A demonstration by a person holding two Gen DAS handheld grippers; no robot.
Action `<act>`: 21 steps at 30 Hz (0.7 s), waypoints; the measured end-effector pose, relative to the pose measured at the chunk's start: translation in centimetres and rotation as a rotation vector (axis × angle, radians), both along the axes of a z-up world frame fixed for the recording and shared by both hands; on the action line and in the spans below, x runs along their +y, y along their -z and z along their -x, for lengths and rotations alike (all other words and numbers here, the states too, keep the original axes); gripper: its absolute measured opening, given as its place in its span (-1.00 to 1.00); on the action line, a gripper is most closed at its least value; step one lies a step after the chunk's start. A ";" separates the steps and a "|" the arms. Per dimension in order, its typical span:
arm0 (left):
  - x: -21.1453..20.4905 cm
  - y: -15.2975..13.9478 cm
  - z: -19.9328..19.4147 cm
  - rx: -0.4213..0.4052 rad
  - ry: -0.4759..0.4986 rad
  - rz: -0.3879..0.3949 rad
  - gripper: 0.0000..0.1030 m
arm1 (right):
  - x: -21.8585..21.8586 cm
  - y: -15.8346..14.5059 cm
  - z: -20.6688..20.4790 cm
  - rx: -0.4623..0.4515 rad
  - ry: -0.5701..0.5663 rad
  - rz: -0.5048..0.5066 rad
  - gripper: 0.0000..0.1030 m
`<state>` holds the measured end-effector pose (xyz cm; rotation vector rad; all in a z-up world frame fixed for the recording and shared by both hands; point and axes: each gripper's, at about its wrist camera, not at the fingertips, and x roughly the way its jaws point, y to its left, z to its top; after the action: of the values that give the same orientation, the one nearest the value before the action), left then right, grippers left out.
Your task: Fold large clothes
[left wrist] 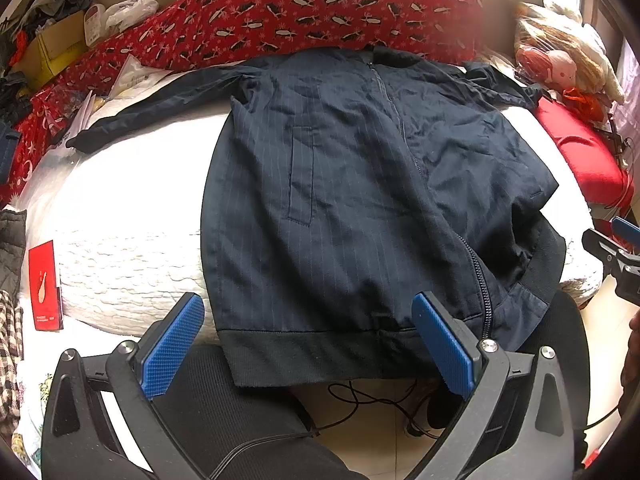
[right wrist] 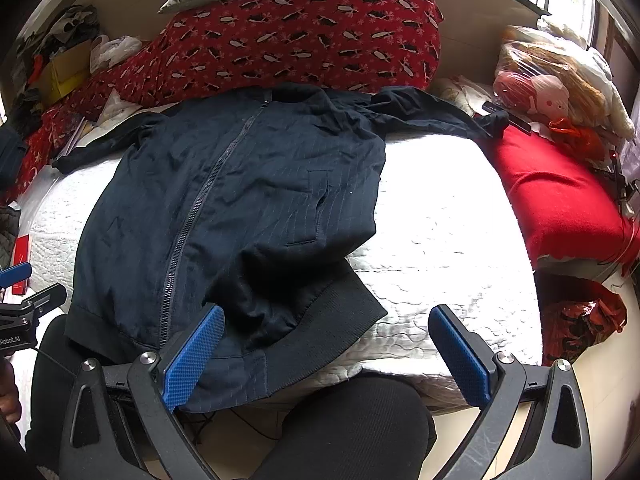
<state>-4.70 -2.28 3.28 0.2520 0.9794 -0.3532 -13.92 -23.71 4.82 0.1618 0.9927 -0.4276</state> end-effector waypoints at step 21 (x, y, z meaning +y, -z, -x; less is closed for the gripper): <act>9.3 6.8 -7.8 0.237 -0.288 0.006 1.00 | -6.7 5.2 0.1 0.063 0.115 -0.132 0.94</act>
<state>3.09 7.00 -3.52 0.0615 1.2302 -0.1228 -14.04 -30.42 -0.40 0.3274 1.0772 -0.4743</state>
